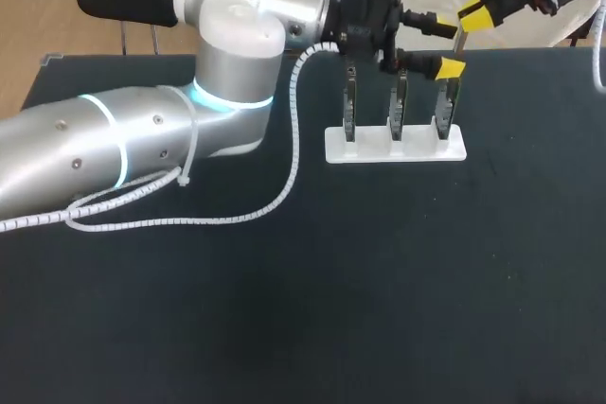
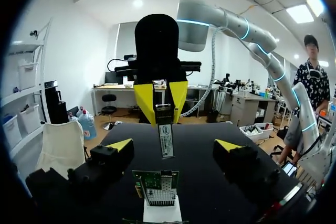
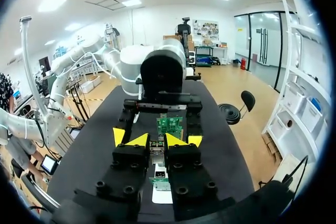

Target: Pick up the optical module with the left hand, and insert it into the network port with the right hand.

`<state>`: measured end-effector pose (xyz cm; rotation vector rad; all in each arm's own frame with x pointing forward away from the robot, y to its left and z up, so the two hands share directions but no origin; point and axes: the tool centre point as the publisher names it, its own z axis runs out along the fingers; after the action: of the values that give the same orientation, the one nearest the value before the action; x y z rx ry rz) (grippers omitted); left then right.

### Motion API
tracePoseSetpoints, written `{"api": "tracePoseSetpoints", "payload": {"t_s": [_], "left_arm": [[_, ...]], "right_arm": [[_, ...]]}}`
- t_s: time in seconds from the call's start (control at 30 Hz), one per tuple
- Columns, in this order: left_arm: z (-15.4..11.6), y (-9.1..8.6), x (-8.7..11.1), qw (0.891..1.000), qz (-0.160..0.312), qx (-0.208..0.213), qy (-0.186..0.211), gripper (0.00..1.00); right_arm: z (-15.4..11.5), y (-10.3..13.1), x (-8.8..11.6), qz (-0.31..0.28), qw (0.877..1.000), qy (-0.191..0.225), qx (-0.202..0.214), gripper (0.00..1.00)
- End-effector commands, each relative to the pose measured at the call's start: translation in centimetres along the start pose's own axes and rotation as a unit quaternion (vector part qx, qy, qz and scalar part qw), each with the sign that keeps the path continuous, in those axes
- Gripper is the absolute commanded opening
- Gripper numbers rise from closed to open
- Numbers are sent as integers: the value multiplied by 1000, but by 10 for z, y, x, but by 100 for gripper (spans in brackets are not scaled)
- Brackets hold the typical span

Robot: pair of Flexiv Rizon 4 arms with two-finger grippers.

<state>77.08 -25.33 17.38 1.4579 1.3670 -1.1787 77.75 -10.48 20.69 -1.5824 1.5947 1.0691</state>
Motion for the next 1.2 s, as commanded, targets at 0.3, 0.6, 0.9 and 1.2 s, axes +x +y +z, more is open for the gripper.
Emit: {"api": "tracePoseSetpoints", "payload": {"t_s": [0.3, 0.6, 0.9, 1.2], "left_arm": [[-14, -1, -4, 997, -12, 6, 77, 100], [-25, -6, 8, 989, -43, 4, 140, 100], [-29, -6, 14, 983, -54, 1, 174, 100], [-20, -5, 15, 981, -50, 12, 186, 100]], "right_arm": [[0, 6, 2, 0, 1000, -3, 11, 0], [-2, 5, 3, 0, 1000, -1, 11, 0], [-3, 5, 3, 0, 1000, -1, 12, 0], [-6, 6, 4, 1, 1000, 0, 13, 0]]}}
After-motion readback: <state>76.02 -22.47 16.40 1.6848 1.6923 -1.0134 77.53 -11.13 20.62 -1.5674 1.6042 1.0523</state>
